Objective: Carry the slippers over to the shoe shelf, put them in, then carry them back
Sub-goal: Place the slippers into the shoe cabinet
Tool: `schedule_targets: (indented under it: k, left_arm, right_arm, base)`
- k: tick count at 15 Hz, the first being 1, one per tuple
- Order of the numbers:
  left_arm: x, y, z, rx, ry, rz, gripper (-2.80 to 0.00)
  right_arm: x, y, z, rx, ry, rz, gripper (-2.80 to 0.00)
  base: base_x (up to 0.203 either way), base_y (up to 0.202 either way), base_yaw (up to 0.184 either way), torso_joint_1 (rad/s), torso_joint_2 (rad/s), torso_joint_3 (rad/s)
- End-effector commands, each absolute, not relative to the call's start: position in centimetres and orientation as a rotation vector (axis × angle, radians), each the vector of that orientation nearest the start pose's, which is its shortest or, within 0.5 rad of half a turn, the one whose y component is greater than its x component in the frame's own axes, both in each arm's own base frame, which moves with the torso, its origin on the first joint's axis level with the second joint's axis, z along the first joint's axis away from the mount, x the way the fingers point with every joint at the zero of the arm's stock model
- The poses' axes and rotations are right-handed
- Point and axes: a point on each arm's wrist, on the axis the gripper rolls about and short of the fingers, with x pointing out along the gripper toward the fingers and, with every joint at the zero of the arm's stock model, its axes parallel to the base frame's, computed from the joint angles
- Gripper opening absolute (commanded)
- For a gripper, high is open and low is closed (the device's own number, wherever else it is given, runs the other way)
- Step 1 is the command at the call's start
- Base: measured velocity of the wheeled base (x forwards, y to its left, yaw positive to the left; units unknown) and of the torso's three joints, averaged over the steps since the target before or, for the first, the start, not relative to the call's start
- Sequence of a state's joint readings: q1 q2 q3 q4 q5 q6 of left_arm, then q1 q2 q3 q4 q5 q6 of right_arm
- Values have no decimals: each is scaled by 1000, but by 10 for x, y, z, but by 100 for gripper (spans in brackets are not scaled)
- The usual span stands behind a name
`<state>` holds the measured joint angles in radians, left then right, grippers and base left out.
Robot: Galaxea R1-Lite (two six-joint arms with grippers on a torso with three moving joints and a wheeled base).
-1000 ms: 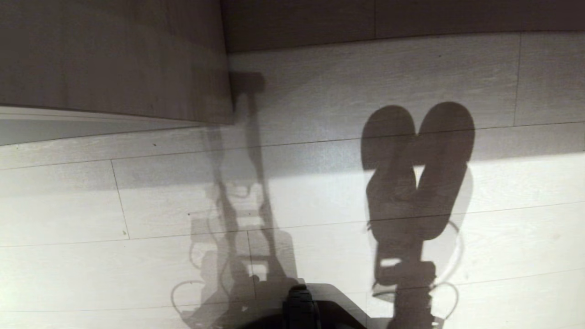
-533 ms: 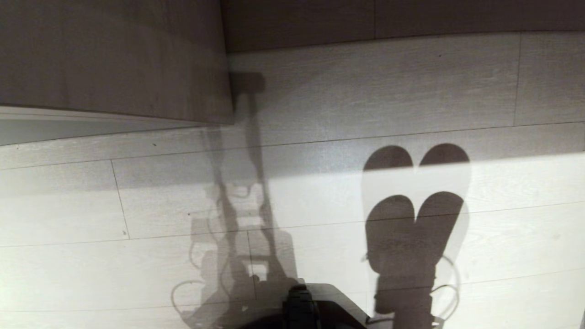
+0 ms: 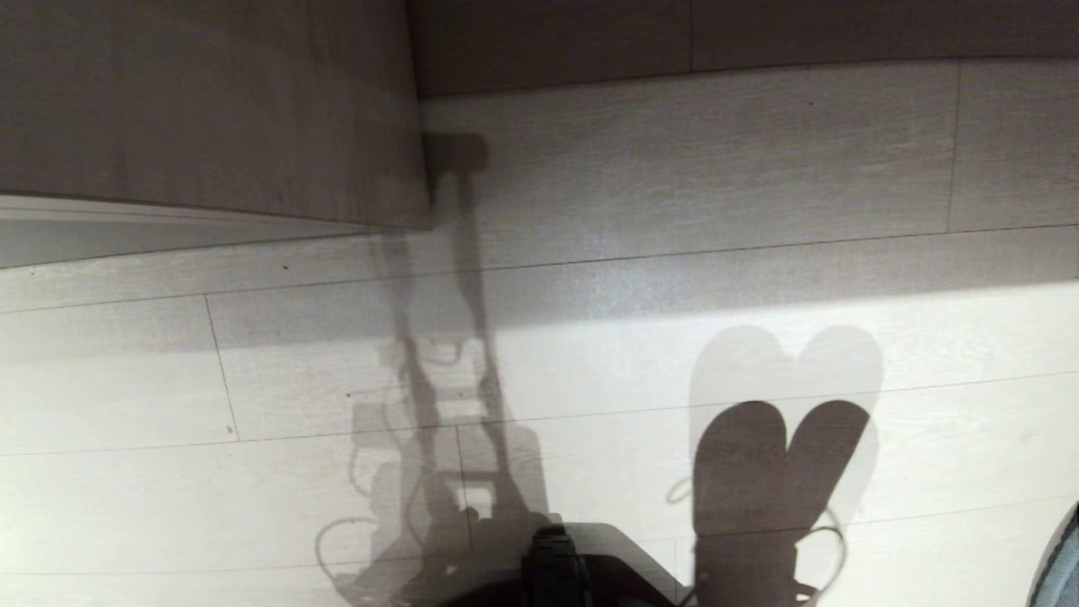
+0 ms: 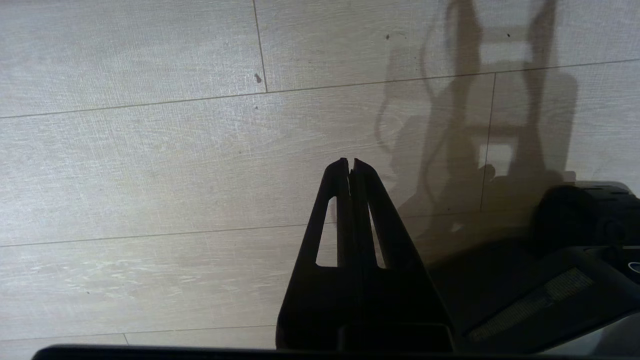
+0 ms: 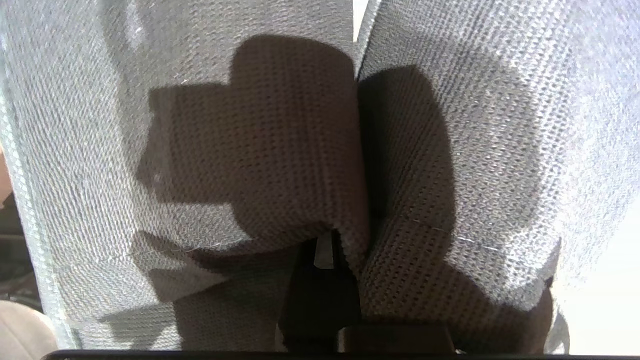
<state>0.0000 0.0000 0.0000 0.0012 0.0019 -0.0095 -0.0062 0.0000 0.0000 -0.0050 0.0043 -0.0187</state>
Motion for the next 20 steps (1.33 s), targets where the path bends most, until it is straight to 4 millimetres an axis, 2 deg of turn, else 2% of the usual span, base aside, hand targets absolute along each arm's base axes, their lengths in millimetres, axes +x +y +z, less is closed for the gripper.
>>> schedule_targets:
  k: [1, 6, 20]
  left_arm:
    - [-23, 0, 75, -11, 0, 2, -280]
    - [-23, 0, 75, -12, 1, 3, -280]
    - [-23, 0, 75, -13, 2, 3, -280]
  right_arm:
    - [-23, 0, 76, -18, -5, -2, -280]
    - [-23, 0, 76, -18, -5, -2, -280]
    - [-23, 0, 76, -20, -4, -3, -280]
  base:
    - [0, 0, 0, 0, 0, 0]
    - [0, 0, 0, 1, 1, 28]
    - [0, 0, 0, 1, 2, 199]
